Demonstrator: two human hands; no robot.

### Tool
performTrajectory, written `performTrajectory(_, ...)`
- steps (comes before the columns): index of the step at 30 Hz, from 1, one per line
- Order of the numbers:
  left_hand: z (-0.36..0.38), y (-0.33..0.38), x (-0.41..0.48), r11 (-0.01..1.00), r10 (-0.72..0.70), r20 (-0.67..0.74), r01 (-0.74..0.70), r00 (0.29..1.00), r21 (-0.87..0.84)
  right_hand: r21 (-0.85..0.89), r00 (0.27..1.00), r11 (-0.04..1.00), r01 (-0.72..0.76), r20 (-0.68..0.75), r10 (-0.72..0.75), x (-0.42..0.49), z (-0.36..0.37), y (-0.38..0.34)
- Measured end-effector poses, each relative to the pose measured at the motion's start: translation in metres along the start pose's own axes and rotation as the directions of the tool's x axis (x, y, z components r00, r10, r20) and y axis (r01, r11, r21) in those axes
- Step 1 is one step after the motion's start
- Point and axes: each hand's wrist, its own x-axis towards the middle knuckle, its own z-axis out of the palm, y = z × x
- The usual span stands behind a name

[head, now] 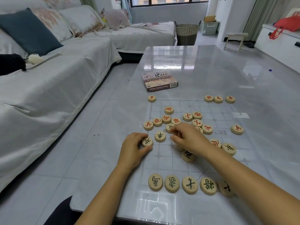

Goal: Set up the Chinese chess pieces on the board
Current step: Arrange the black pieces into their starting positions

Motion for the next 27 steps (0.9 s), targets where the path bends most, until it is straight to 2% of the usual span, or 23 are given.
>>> performTrajectory(6, 0.001, 0.0, 0.0, 1.0, -0.003, -0.015, 0.003, 1.0, -0.015, -0.291, 0.997, 0.957, 0.018, 0.082, 0.006, 0.023, 0.022, -0.013)
performTrajectory(10, 0.0, 0.0, 0.0, 1.0, -0.005, -0.014, 0.005, 1.0, -0.016, -0.364, 0.996, 0.93, 0.047, 0.085, -0.018, 0.027, 0.028, -0.017)
performTrajectory(12, -0.001, -0.001, 0.0, 1.0, -0.013, -0.009, 0.013, 1.0, -0.021, -0.326, 0.997, 0.944, 0.049, 0.071, -0.028, 0.024, 0.022, -0.015)
performTrajectory(14, -0.001, -0.001, -0.001, 1.0, -0.017, -0.011, 0.016, 1.0, -0.023, -0.202, 1.0, 0.979, 0.022, -0.002, -0.023, 0.015, 0.007, -0.008)
performTrajectory(16, -0.001, -0.001, -0.002, 1.0, -0.013, -0.02, 0.013, 1.0, -0.026, -0.036, 0.995, 0.998, -0.045, -0.09, 0.042, -0.002, -0.019, 0.006)
performTrajectory(18, -0.001, -0.001, -0.002, 0.999, -0.016, -0.024, 0.015, 1.0, -0.042, 0.082, 0.985, 0.99, -0.118, -0.117, 0.128, -0.029, -0.048, 0.028)
performTrajectory(23, 0.0, 0.003, 0.0, 0.993, -0.073, -0.044, 0.068, 0.996, -0.092, 0.171, 0.957, 0.947, -0.272, -0.055, 0.285, -0.112, -0.088, 0.085)
performTrajectory(27, 0.003, 0.015, 0.009, 0.997, -0.053, -0.077, 0.058, 0.996, 0.06, 0.238, 0.92, 0.908, -0.344, -0.106, 0.377, -0.157, -0.093, 0.116)
